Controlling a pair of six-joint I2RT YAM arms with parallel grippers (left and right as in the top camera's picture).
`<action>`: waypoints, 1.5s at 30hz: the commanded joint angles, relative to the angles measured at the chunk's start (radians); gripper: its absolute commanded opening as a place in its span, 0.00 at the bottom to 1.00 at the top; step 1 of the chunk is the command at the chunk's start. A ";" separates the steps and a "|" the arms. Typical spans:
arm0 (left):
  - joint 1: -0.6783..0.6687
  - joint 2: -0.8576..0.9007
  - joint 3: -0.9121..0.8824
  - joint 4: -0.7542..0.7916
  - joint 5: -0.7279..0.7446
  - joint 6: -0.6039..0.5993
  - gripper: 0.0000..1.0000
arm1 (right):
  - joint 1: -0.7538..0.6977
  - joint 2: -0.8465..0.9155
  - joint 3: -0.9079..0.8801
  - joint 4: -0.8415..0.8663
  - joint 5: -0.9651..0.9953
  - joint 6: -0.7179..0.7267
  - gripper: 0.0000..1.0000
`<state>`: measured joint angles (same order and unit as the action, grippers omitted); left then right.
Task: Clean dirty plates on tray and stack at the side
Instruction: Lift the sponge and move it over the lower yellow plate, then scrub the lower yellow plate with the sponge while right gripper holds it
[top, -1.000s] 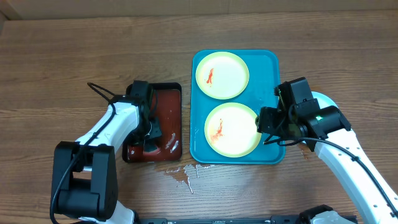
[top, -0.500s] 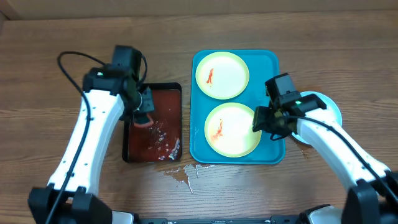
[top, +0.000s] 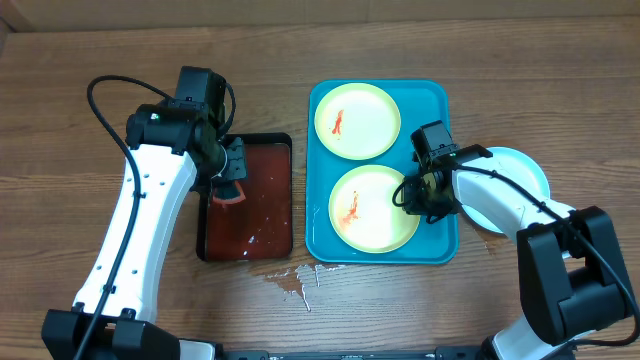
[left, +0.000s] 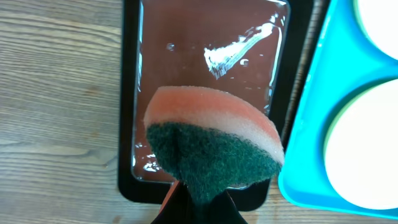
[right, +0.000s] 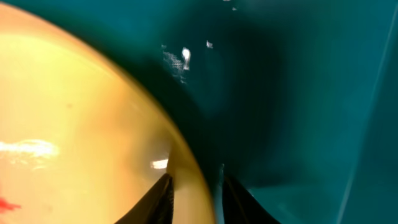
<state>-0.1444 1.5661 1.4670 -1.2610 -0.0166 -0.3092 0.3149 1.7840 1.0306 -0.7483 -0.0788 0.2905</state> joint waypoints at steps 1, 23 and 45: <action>-0.011 -0.006 0.023 0.018 0.055 0.025 0.04 | 0.002 0.023 -0.036 0.023 -0.058 -0.032 0.17; -0.457 0.330 0.021 0.416 0.160 -0.280 0.04 | 0.002 0.023 -0.042 0.016 -0.058 -0.029 0.06; -0.345 0.571 0.023 0.283 0.173 -0.449 0.04 | 0.002 0.023 -0.042 0.003 -0.058 -0.029 0.06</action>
<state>-0.5343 2.1014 1.4914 -0.9363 0.2253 -0.7753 0.3145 1.7832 1.0191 -0.7330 -0.1612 0.2672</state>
